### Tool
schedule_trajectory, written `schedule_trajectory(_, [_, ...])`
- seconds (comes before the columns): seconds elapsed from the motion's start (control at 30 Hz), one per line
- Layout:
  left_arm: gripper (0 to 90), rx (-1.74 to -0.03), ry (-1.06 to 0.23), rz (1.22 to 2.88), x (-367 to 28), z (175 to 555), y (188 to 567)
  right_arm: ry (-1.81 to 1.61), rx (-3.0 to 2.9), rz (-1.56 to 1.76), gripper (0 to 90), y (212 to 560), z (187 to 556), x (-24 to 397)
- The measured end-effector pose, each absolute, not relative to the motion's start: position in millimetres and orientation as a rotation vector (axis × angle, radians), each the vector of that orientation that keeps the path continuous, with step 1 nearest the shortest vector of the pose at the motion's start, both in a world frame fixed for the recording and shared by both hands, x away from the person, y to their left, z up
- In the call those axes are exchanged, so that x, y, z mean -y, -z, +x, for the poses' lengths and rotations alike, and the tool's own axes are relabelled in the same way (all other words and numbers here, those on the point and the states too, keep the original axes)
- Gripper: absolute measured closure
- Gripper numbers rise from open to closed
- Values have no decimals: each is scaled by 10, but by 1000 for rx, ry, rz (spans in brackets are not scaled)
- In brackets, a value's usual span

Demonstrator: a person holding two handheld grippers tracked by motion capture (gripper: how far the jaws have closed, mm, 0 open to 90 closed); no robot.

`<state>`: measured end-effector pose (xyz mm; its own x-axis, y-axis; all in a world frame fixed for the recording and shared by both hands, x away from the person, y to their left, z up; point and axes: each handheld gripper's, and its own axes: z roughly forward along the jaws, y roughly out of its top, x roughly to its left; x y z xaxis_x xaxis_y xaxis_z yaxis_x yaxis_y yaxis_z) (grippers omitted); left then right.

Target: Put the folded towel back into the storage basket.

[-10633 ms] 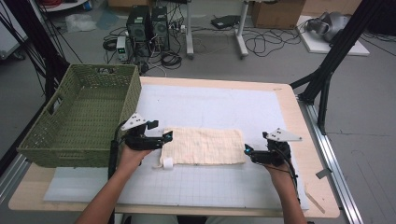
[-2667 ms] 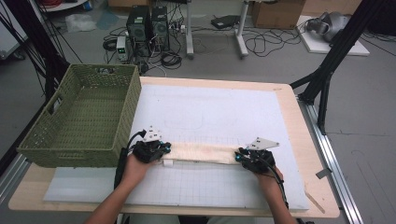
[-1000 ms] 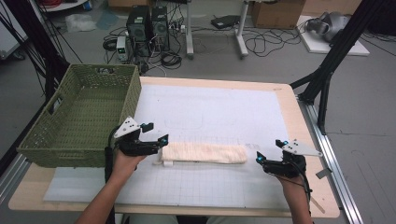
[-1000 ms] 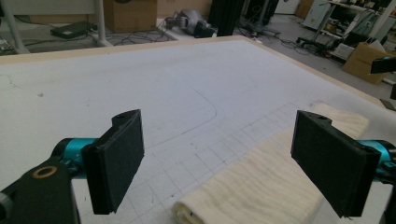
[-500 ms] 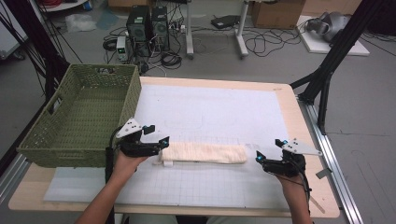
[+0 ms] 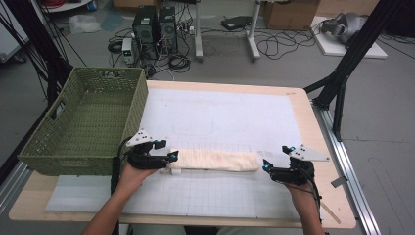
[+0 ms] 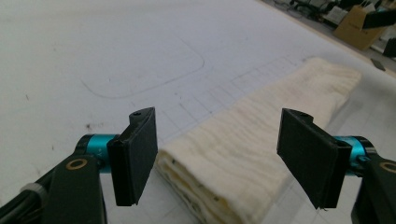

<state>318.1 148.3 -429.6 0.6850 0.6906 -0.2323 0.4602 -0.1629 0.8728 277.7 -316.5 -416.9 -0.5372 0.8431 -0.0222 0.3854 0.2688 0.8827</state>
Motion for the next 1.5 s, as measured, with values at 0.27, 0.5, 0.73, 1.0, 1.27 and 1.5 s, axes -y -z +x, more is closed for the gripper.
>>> schedule_trajectory(0.27, [297,-978,-230,1882,-1481,3147,4404,-1211,-2066,1092,117,4185,2776,3135])
schedule_trajectory(0.5, [402,-987,-209,1967,-1446,3126,4471,-1216,-2074,1098,117,4196,2786,3126])
schedule_trajectory(0.73, [505,-965,-260,2034,-1386,3110,4481,-1225,-2079,1105,117,4201,2779,3118])
schedule_trajectory(1.0, [687,-935,-254,2032,-1349,3100,4496,-1220,-2096,1103,118,4217,2788,3078])
schedule_trajectory(1.27, [818,-912,-260,2012,-1325,3086,4489,-1233,-2125,1098,118,4231,2803,2990])
schedule_trajectory(1.5, [826,-911,-209,1884,-1361,3085,4394,-1211,-2156,1091,118,4257,2810,2935])
